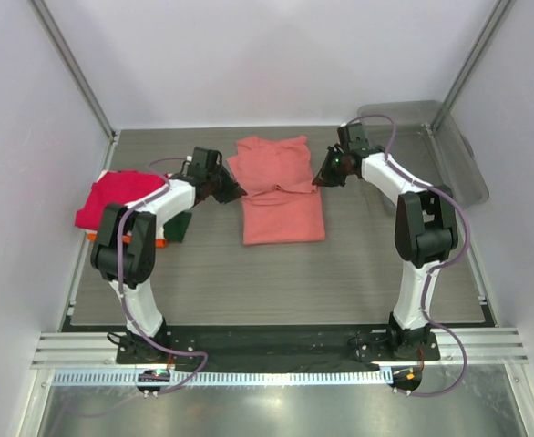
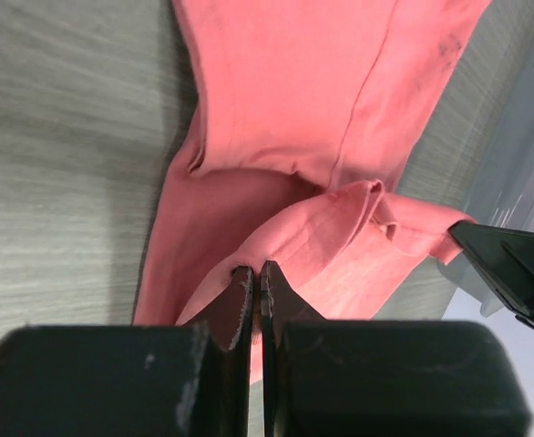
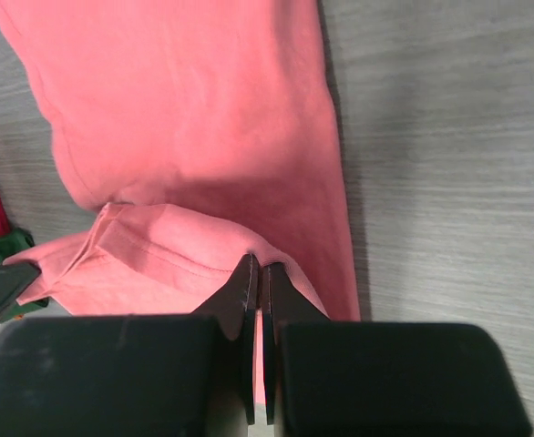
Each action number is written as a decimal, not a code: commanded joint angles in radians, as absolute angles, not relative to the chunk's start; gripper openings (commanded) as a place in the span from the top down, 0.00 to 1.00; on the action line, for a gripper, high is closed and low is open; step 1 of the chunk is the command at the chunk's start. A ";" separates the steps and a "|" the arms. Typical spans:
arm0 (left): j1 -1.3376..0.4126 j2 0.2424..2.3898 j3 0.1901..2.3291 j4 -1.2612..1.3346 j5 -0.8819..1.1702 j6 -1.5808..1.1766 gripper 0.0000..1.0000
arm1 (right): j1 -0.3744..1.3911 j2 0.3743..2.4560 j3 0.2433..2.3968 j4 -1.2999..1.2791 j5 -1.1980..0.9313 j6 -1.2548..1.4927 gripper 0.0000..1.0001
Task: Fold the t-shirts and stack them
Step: Fold the tshirt
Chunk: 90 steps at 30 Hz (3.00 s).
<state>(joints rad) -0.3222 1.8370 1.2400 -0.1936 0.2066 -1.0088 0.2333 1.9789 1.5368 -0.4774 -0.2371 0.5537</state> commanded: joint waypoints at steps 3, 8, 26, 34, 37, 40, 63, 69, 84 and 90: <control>-0.307 1.919 1.370 -0.196 0.213 -0.966 1.00 | 0.227 2.049 1.643 -0.443 -0.249 0.560 0.98; -0.291 1.979 1.407 -0.222 0.213 -0.934 0.05 | 0.232 2.043 1.626 -0.408 -0.161 0.618 0.13; -0.482 1.603 0.855 -0.084 0.095 -0.910 0.33 | 0.259 1.508 0.844 -0.107 -0.241 0.598 0.43; -0.483 1.611 0.828 -0.083 0.087 -0.920 0.42 | 0.259 1.608 0.819 -0.052 -0.313 0.606 0.53; -0.483 1.629 0.828 -0.074 0.095 -0.928 0.44 | 0.259 1.628 0.813 -0.046 -0.324 0.607 0.55; -0.482 1.649 0.833 -0.060 0.115 -0.936 0.47 | 0.258 1.643 0.799 -0.035 -0.324 0.617 0.62; -0.483 1.619 0.750 0.029 0.195 -0.957 1.00 | 0.258 1.559 0.723 -0.029 -0.388 0.621 0.99; -0.485 1.462 0.817 -0.168 0.209 -0.914 1.00 | 0.262 1.392 0.741 -0.144 -0.406 0.621 0.99; -0.687 1.140 0.655 -0.299 0.206 -1.031 1.00 | 0.259 0.974 0.626 -0.426 -0.459 0.627 0.99; -0.744 0.983 0.554 -0.313 0.222 -1.112 1.00 | 0.259 0.789 0.655 -0.569 -0.390 0.608 0.99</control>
